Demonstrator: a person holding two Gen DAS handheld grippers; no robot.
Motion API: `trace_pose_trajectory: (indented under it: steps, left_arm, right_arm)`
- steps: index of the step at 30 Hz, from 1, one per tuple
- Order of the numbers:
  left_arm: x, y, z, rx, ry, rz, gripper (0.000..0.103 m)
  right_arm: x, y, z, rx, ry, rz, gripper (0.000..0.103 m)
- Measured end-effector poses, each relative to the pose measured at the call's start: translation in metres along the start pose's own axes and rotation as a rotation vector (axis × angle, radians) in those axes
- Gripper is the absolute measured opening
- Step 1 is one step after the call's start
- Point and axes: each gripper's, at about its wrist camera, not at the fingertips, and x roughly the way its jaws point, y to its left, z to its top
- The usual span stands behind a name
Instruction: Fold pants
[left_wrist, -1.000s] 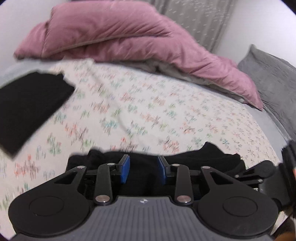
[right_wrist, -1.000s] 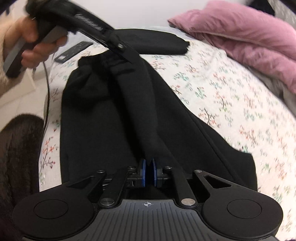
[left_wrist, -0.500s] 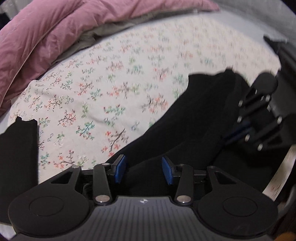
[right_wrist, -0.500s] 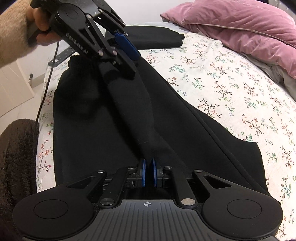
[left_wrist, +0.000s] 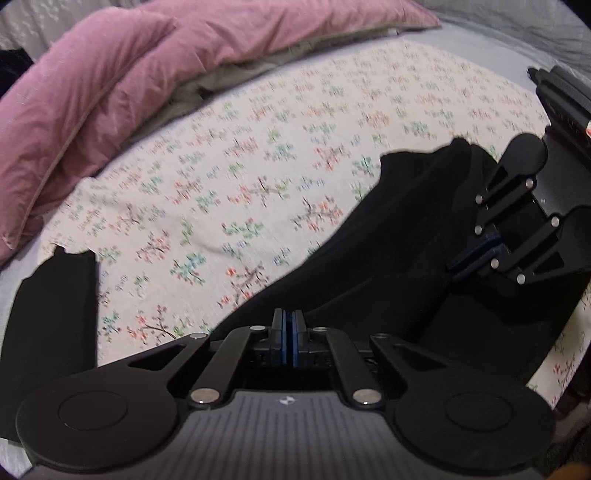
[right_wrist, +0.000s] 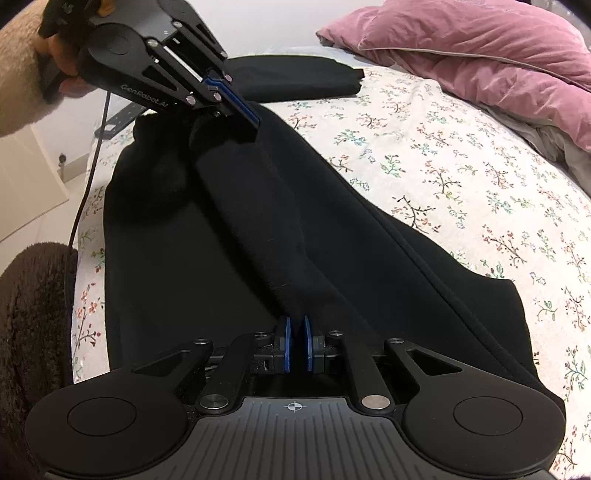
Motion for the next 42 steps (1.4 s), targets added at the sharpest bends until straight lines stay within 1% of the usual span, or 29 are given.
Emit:
trace_pose_trajectory:
  steps: [3, 5, 6, 7, 9, 12, 16, 18, 20, 21, 23, 24, 28, 30, 31, 33, 36, 37, 38, 40, 42]
  left_arm:
    - [-0.003, -0.001, -0.002, -0.019, -0.040, 0.025, 0.019]
    - [-0.001, -0.002, -0.004, -0.022, -0.050, 0.037, 0.019]
    - [-0.002, -0.002, -0.005, -0.026, -0.053, 0.039, 0.019]
    - [-0.002, -0.002, -0.007, -0.034, -0.060, 0.040, 0.019]
    - [-0.004, -0.001, -0.009, -0.046, -0.074, 0.041, 0.019]
    - [-0.007, -0.002, -0.011, -0.058, -0.094, 0.048, 0.019]
    - [-0.009, -0.003, -0.012, -0.066, -0.106, 0.049, 0.019]
    - [-0.011, -0.004, -0.014, -0.074, -0.117, 0.055, 0.019]
    - [-0.011, -0.003, -0.015, -0.083, -0.126, 0.060, 0.019]
    - [-0.011, -0.003, -0.016, -0.088, -0.127, 0.058, 0.019]
    - [-0.011, -0.003, -0.019, -0.096, -0.128, 0.063, 0.019]
    - [-0.012, -0.002, -0.020, -0.103, -0.131, 0.067, 0.019]
    - [-0.022, 0.009, -0.028, -0.205, -0.201, 0.065, 0.020]
    - [-0.027, 0.012, -0.029, -0.234, -0.229, 0.069, 0.020]
    - [-0.029, 0.013, -0.030, -0.248, -0.239, 0.056, 0.020]
    - [-0.030, 0.011, -0.032, -0.255, -0.242, 0.028, 0.020]
    - [-0.028, 0.003, -0.037, -0.225, -0.209, 0.018, 0.020]
    - [-0.026, 0.002, -0.039, -0.220, -0.191, 0.023, 0.020]
    - [-0.024, 0.001, -0.042, -0.218, -0.176, 0.038, 0.020]
    - [-0.019, 0.002, -0.047, -0.223, -0.145, 0.080, 0.020]
    - [-0.015, 0.007, -0.054, -0.244, -0.128, 0.111, 0.020]
  right_arm:
    - [-0.005, -0.005, -0.001, 0.031, -0.023, 0.023, 0.012]
    - [-0.010, -0.013, 0.002, 0.083, -0.047, 0.069, 0.024]
    - [-0.014, -0.019, 0.004, 0.121, -0.068, 0.097, 0.037]
    - [-0.017, -0.025, 0.008, 0.157, -0.093, 0.116, 0.047]
    - [-0.023, -0.040, 0.017, 0.231, -0.135, 0.170, 0.049]
    - [-0.018, -0.061, 0.034, 0.325, -0.145, 0.259, 0.049]
    - [0.006, -0.081, 0.053, 0.368, -0.107, 0.338, 0.049]
    - [0.021, -0.089, 0.061, 0.394, -0.077, 0.399, 0.050]
    - [0.033, -0.093, 0.066, 0.413, -0.046, 0.455, 0.050]
    - [0.040, -0.092, 0.068, 0.412, -0.025, 0.474, 0.047]
    - [0.046, -0.087, 0.072, 0.382, 0.004, 0.493, 0.013]
    - [0.045, -0.081, 0.075, 0.345, 0.001, 0.464, 0.002]
    - [0.022, -0.064, 0.088, 0.245, -0.115, 0.289, 0.002]
    - [0.019, -0.058, 0.093, 0.192, -0.146, 0.205, 0.002]
    - [0.021, -0.055, 0.095, 0.165, -0.150, 0.158, 0.002]
    - [0.029, -0.048, 0.097, 0.135, -0.144, 0.076, 0.003]
    - [0.027, -0.046, 0.093, 0.134, -0.194, -0.061, 0.013]
    - [0.024, -0.048, 0.090, 0.158, -0.212, -0.078, 0.012]
    - [0.016, -0.053, 0.086, 0.191, -0.228, -0.073, 0.012]
    - [0.000, -0.056, 0.074, 0.230, -0.252, -0.030, 0.012]
    - [-0.015, -0.051, 0.057, 0.220, -0.258, -0.003, 0.013]
